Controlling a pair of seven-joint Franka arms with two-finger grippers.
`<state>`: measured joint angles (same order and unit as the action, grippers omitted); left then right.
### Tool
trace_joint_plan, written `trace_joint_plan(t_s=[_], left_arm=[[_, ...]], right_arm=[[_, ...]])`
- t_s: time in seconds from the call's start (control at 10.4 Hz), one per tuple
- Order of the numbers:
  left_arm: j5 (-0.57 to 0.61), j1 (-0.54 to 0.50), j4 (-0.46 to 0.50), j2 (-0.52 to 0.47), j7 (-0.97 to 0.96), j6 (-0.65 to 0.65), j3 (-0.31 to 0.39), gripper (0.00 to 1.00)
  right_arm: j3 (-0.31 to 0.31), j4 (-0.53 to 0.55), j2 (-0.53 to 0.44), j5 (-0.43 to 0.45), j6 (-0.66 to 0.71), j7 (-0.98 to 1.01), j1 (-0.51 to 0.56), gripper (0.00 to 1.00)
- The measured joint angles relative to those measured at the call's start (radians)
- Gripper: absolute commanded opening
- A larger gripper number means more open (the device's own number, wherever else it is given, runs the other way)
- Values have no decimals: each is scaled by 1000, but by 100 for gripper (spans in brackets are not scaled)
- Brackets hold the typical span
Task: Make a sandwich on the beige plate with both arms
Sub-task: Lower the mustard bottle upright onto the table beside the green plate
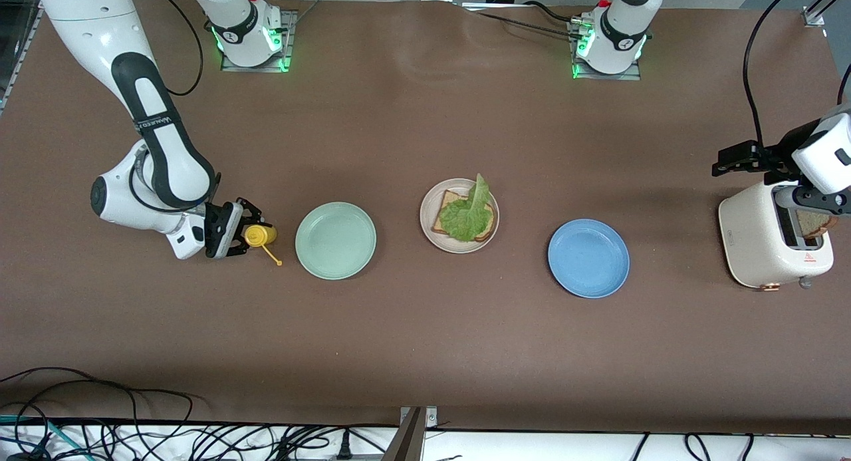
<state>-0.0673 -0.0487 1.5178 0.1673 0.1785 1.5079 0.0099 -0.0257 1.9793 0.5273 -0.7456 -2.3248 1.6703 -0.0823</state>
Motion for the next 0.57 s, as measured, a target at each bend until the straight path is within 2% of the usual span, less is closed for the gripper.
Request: trace_joint_plan(t_s=[0.57], left_arm=[[0, -1, 0, 0, 0, 0, 0, 100]], right_arm=[[-2, -4, -6, -5, -1, 0, 2, 73]])
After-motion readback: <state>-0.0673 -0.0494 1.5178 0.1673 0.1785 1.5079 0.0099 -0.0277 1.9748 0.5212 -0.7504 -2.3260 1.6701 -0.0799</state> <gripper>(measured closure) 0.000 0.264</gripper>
